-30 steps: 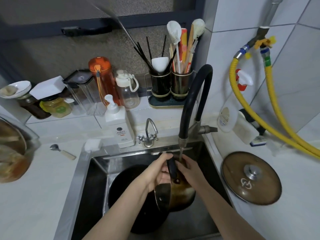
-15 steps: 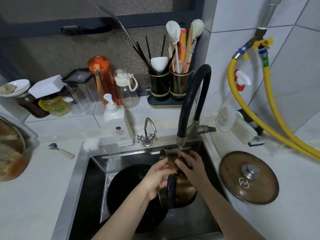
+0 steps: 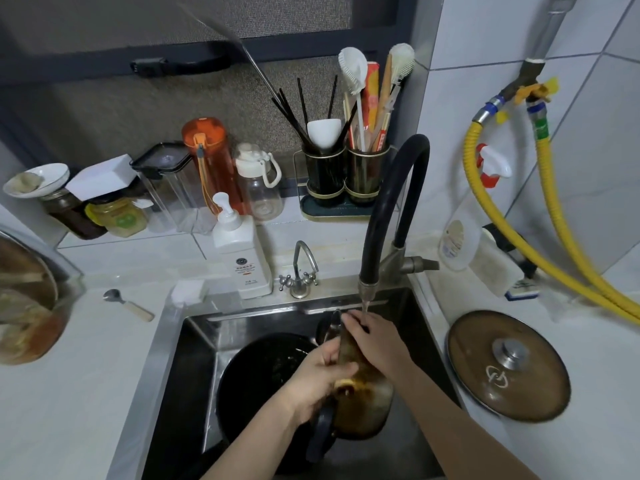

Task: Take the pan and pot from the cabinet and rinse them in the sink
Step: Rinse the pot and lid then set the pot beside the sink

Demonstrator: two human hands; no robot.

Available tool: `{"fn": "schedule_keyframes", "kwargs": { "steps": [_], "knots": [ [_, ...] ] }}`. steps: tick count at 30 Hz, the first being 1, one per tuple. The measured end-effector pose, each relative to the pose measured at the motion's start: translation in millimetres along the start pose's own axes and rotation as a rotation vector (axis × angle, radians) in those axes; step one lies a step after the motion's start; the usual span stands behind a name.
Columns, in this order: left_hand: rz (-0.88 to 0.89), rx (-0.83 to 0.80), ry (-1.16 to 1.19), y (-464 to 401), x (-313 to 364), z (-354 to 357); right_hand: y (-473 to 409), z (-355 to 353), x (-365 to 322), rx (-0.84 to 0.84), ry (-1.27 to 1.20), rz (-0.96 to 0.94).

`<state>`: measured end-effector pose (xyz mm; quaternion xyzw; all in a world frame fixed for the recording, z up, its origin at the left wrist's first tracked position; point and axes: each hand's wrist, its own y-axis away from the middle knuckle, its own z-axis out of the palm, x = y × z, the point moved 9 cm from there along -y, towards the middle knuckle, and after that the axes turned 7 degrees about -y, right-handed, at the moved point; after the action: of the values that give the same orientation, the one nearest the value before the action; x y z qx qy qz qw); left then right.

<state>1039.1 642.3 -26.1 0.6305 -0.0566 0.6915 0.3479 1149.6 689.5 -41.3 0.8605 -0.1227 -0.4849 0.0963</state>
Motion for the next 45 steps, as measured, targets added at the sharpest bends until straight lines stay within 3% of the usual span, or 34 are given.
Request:
{"fn": "schedule_keyframes", "kwargs": {
  "steps": [6,8,11,14,16,20,22,26,28,30,32,34,37,38,40,45],
  "knots": [
    [0.121,-0.101,-0.718,-1.3,-0.6,13.0,-2.2,-6.8,17.0,-0.235,-0.595,0.312],
    [0.121,-0.102,-0.909,-1.5,-1.0,13.7,-4.7,-2.6,34.0,-0.254,-0.687,0.328],
    [0.127,-0.13,-1.069,1.9,-0.9,16.7,3.5,-10.8,33.8,-0.153,-0.777,0.221],
    [-0.054,-0.204,-0.614,0.6,2.9,19.0,20.3,-16.1,36.0,-0.117,-0.88,0.125],
    [-0.022,-0.064,-0.368,-16.0,24.7,12.2,33.5,-17.3,39.5,-0.106,-0.915,0.096],
    [-0.02,0.166,-0.114,-46.9,47.2,20.2,52.1,-22.2,48.4,-0.042,-0.98,0.086],
    [-0.079,0.266,-0.113,-55.8,42.9,21.0,60.2,-27.1,53.8,0.009,-1.019,0.103],
    [0.014,0.346,-0.542,-58.7,58.8,8.9,74.1,-41.4,65.9,0.133,-1.11,0.114],
    [0.084,0.375,-0.867,-51.9,69.0,-4.4,79.1,-45.2,68.1,0.165,-1.134,0.117],
    [0.149,0.488,-1.269,-38.7,79.9,-26.6,80.6,-43.7,67.4,0.171,-1.157,0.122],
    [0.226,0.599,-1.439,-23.8,86.7,-53.4,80.1,-37.1,60.3,0.139,-1.222,0.14],
    [0.15,0.602,-1.253,-12.7,78.5,-87.3,75.9,-26.4,52.5,0.083,-1.282,0.18],
    [-0.183,0.402,-0.367,1.3,36.9,-102.9,71.7,-8.8,47.6,0.022,-1.373,0.292],
    [-0.28,0.336,-0.177,6.6,24.5,-95.9,73.1,-5.6,47.1,0.017,-1.395,0.307],
    [-0.38,0.236,-0.013,8.8,4.6,-83.4,77.3,-1.3,56.0,0.024,-1.424,0.335],
    [-0.476,0.145,0.025,14.2,-38.2,-57.0,106.3,9.2,108.0,0.026,-1.418,0.43]
  ]
}}
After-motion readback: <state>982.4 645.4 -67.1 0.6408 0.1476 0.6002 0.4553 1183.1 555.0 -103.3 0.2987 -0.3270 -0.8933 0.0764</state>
